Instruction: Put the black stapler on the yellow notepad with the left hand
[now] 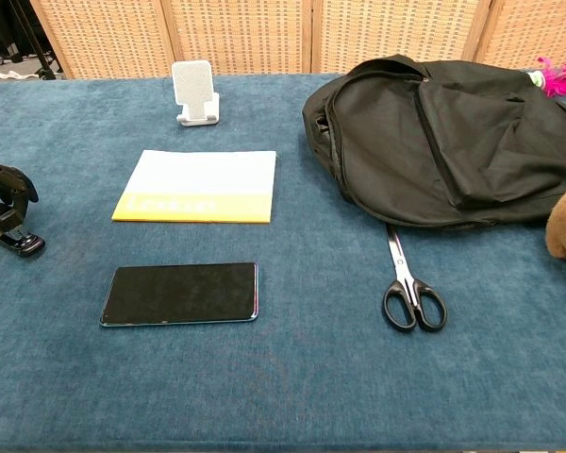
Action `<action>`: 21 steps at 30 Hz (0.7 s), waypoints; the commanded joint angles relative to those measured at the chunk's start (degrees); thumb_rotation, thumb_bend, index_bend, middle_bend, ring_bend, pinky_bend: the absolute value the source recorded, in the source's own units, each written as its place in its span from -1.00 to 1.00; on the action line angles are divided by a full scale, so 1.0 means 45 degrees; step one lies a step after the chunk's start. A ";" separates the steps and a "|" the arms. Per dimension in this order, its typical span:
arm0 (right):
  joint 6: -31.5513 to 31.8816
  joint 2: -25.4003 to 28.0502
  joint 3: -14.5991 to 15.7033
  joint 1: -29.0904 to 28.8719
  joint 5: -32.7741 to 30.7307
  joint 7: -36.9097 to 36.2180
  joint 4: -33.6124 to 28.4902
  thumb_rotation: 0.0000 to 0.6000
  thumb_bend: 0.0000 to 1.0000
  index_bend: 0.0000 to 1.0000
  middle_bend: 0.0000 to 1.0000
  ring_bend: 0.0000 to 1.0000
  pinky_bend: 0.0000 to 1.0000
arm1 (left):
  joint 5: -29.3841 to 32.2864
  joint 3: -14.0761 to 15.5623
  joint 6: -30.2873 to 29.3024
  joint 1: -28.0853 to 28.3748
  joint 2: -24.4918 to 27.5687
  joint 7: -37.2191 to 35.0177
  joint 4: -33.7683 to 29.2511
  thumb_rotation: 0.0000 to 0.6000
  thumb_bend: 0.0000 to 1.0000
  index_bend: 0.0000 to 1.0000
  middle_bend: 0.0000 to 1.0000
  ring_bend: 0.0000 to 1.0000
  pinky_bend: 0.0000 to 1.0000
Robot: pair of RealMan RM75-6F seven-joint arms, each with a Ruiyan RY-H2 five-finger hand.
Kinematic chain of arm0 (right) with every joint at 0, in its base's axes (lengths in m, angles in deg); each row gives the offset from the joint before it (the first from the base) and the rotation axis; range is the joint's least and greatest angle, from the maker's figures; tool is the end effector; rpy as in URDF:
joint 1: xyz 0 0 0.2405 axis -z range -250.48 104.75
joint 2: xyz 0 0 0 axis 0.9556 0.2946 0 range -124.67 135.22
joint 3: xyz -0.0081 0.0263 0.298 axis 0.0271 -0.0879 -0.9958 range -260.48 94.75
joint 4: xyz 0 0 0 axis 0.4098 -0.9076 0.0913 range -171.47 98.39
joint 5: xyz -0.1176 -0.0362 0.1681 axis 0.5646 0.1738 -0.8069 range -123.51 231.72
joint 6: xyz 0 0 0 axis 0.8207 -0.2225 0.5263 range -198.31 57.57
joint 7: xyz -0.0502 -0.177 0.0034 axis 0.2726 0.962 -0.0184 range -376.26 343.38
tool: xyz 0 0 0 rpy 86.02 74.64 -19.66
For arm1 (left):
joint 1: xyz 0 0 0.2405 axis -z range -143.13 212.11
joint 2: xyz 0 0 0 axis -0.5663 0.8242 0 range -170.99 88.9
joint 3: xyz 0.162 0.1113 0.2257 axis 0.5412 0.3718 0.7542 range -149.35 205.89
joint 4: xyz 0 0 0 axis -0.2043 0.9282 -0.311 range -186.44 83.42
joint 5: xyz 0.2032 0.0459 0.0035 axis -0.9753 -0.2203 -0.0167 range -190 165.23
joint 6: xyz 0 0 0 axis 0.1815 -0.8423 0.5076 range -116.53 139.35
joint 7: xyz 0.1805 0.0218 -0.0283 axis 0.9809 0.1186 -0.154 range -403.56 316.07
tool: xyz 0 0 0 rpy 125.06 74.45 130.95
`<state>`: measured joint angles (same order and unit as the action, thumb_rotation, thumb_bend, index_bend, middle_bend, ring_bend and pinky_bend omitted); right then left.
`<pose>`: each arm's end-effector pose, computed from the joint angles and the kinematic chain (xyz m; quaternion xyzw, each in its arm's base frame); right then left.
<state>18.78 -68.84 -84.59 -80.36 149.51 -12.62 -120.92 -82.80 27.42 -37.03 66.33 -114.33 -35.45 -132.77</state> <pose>-0.3198 -0.2332 0.1250 0.6419 -0.3126 0.4373 0.5468 -0.3282 0.3620 0.0500 -0.7520 -0.4183 -0.2189 0.4599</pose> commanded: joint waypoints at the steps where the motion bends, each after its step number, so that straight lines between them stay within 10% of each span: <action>1: 0.0005 0.0000 0.0000 0.0002 0.0004 -0.0006 0.0003 1.00 -0.79 -1.00 -1.00 -1.00 -1.00 | -0.0017 -0.0006 -0.0029 -0.0008 -0.0030 -0.0013 0.0036 1.00 -0.01 0.37 -0.34 -0.34 -0.31; 21: -0.0053 0.0007 0.0001 -0.0018 -0.0020 -0.0021 -0.0011 1.00 -0.79 -1.00 -1.00 -1.00 -1.00 | 0.0158 -0.0704 -0.0749 0.0306 0.0016 0.0734 -0.0524 1.00 0.05 0.52 -0.20 -0.23 -0.21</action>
<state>18.55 -68.81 -84.59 -80.44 149.42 -12.72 -120.97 -82.30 24.60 -40.17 67.45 -114.07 -32.49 -134.88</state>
